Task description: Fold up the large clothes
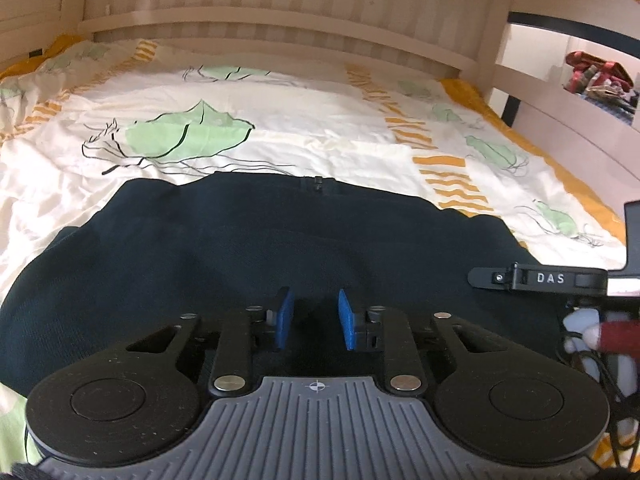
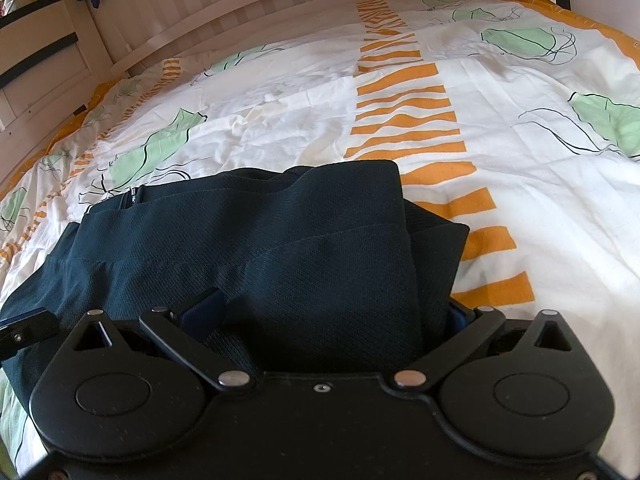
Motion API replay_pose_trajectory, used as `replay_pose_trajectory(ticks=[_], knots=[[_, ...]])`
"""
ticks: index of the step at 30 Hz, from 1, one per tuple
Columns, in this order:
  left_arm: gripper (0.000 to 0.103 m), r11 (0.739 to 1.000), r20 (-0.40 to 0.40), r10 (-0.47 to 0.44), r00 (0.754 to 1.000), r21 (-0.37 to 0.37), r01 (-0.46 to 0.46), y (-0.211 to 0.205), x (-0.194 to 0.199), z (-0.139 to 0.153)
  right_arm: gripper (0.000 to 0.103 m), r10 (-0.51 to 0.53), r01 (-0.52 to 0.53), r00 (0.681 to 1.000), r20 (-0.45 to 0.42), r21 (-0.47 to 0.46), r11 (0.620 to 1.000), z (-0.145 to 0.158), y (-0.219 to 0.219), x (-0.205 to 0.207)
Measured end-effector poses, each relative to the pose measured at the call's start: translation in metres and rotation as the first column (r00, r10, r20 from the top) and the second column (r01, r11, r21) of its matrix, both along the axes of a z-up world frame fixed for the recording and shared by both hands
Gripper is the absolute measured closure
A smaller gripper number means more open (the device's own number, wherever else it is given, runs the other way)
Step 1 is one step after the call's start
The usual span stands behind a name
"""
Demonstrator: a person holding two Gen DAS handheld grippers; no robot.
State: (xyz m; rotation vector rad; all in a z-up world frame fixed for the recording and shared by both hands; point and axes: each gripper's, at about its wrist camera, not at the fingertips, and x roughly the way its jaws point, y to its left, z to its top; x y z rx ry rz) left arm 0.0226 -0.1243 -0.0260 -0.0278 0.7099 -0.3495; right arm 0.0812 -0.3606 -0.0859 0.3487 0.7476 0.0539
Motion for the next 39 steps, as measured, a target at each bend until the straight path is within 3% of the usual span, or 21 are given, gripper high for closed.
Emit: replay_pose_trajectory(ticks=[5, 13, 19, 27, 30, 34, 39], knots=[[0.078, 1.0, -0.002, -0.001, 1.0, 0.004, 0.001, -0.001, -0.004, -0.008, 0.0, 0.0, 0.0, 1.0, 0.0, -0.001, 1.0, 0.0, 0.001, 0.0], [0.077, 0.995, 0.036, -0.032, 0.999, 0.093, 0.028, -0.012, -0.009, -0.024, 0.0, 0.0, 0.0, 1.0, -0.001, 0.0, 1.0, 0.0, 0.0, 0.0], [0.076, 0.997, 0.024, -0.027, 0.999, 0.074, 0.025, -0.008, -0.008, -0.025, 0.0, 0.008, -0.006, 0.999, -0.034, 0.032, 0.999, 0.002, -0.003, 0.0], [0.076, 0.998, 0.019, -0.025, 1.0, 0.064, 0.024, -0.006, -0.008, -0.024, 0.0, 0.067, -0.042, 0.988, -0.136, 0.184, 0.982, 0.009, -0.014, -0.017], [0.076, 0.998, 0.02, -0.023, 1.0, 0.062, 0.021, -0.006, -0.008, -0.024, 0.0, 0.083, -0.037, 0.984, -0.157, 0.276, 0.96, 0.009, -0.02, -0.028], [0.076, 0.998, 0.025, -0.019, 1.0, 0.057, 0.017, -0.005, -0.008, -0.025, 0.0, 0.079, 0.005, 0.981, -0.176, 0.435, 0.9, 0.002, -0.033, -0.04], [0.076, 0.999, 0.025, -0.016, 1.0, 0.048, 0.015, -0.003, -0.009, -0.025, 0.0, 0.067, 0.031, 0.981, -0.184, 0.487, 0.873, -0.002, -0.041, -0.038]])
